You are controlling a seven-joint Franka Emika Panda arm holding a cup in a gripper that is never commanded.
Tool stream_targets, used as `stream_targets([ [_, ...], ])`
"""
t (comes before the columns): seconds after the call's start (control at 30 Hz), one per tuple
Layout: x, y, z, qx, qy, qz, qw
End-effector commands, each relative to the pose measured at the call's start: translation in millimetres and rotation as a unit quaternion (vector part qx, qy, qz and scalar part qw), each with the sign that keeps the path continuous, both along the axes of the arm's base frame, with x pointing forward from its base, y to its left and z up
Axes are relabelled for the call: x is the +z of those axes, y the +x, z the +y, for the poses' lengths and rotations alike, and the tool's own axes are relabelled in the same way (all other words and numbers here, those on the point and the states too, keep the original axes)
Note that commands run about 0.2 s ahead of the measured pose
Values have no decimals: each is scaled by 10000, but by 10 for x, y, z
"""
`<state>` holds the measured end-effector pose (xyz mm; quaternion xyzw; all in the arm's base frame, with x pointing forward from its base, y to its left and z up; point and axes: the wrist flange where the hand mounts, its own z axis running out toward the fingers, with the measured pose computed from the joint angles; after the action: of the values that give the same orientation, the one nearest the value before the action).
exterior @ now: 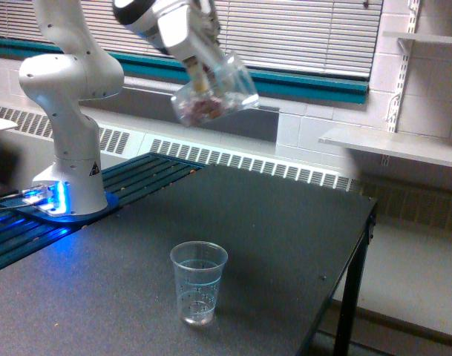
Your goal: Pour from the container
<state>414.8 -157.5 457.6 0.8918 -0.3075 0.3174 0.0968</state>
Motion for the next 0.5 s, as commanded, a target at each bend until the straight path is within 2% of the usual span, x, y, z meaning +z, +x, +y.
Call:
stream_targets([
  [0.03, -149, -181, -133, -212, -23, 50, 9998],
  [0.5, -519, -451, -335, -416, -180, 428, 9981],
])
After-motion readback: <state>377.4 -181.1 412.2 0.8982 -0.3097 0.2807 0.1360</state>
